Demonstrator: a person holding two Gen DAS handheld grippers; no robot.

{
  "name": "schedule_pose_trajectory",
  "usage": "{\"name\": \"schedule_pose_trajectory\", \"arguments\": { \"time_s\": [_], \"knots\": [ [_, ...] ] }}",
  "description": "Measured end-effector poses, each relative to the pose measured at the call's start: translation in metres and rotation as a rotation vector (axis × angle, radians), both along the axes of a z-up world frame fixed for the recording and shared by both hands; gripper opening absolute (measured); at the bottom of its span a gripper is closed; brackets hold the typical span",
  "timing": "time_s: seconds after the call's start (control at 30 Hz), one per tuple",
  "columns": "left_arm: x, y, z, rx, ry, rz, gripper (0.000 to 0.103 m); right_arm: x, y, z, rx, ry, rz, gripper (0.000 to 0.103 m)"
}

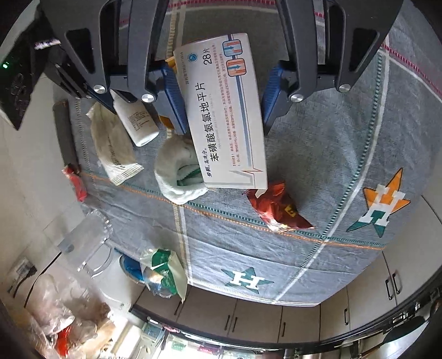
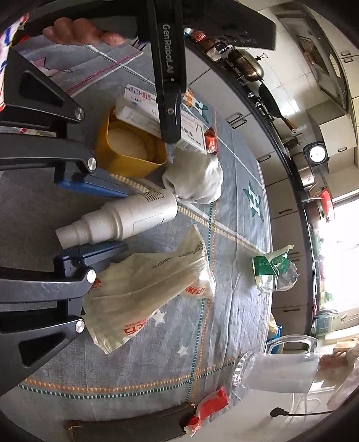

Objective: Collect trash
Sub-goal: 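Carry the medicine box with the left tool while the right tool carries the spray bottle to the basket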

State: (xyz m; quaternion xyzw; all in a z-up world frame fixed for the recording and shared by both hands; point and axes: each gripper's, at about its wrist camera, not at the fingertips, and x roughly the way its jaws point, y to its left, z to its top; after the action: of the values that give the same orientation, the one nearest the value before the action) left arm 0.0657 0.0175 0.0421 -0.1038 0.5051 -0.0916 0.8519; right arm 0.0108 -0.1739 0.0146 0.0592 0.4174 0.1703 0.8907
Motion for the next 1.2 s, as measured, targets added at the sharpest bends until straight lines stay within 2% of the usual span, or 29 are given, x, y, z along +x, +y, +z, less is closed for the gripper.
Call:
{"name": "schedule_pose_trajectory", "arguments": {
  "time_s": [0.1,0.27,0.4,0.5,0.6,0.73,0.87,1.2],
  "knots": [
    [-0.015,0.010,0.013,-0.044,-0.028,0.003,0.051,-0.002,-0.002,0.000,0.006,-0.005,-0.002,0.035],
    [-0.047,0.025,0.032,-0.075,-0.081,0.011,0.051,-0.006,-0.006,0.003,0.025,-0.016,-0.013,0.035],
    [-0.081,0.042,0.042,-0.067,-0.117,0.028,0.051,-0.009,-0.010,0.003,0.041,-0.015,-0.022,0.035],
    [-0.110,0.057,0.046,-0.027,-0.158,0.057,0.051,-0.009,-0.012,0.001,0.050,-0.011,-0.035,0.035],
    [-0.134,0.074,0.047,-0.003,-0.183,0.089,0.051,-0.011,-0.013,0.001,0.046,-0.016,-0.049,0.034],
    [-0.157,0.100,0.046,-0.016,-0.182,0.142,0.051,-0.016,-0.013,0.003,0.050,-0.016,-0.066,0.034],
    [-0.177,0.125,0.045,0.002,-0.192,0.207,0.051,-0.022,-0.011,0.009,0.037,-0.019,-0.084,0.034],
    [-0.209,0.170,0.035,0.021,-0.207,0.314,0.051,-0.064,0.000,0.042,0.065,-0.055,-0.069,0.034]
  ]
}}
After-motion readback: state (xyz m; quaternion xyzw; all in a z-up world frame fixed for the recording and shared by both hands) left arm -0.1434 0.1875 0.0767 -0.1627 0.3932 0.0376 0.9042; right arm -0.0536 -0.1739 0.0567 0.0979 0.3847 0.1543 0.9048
